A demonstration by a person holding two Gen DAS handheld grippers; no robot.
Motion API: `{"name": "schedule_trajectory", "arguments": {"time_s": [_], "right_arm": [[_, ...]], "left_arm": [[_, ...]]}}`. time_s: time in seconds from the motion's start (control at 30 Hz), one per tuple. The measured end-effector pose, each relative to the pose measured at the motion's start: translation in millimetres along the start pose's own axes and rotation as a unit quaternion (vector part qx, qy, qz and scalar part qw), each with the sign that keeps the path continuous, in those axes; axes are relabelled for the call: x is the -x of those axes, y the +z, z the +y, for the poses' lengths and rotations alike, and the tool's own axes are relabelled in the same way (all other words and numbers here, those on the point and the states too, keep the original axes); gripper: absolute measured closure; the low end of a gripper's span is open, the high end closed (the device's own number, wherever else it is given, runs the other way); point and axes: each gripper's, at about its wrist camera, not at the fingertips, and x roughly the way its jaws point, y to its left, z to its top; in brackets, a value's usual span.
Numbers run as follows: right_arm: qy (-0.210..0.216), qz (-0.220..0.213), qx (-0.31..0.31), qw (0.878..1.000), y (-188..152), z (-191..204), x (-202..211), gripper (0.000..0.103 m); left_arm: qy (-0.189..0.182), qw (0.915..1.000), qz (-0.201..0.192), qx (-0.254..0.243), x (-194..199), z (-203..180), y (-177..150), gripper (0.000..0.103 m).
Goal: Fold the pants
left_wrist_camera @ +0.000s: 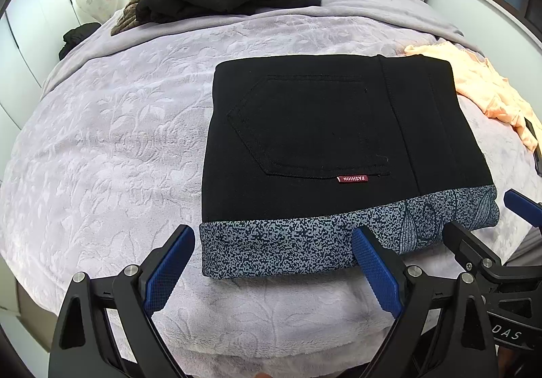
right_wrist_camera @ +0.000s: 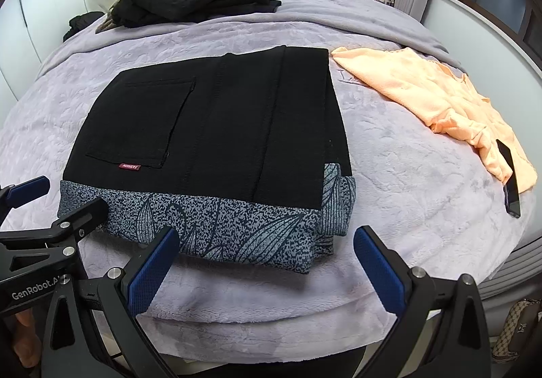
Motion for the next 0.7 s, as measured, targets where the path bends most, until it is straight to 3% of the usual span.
{"name": "schedule_trajectory", "arguments": {"time_s": [0.7], "right_arm": [[0.005,-0.008,0.005,1.0,5.6,-4.8,3.7,0.0]], "left_arm": [[-0.009,0.9999,0.0,0.005,2.2,0.4,1.7,0.008]]}}
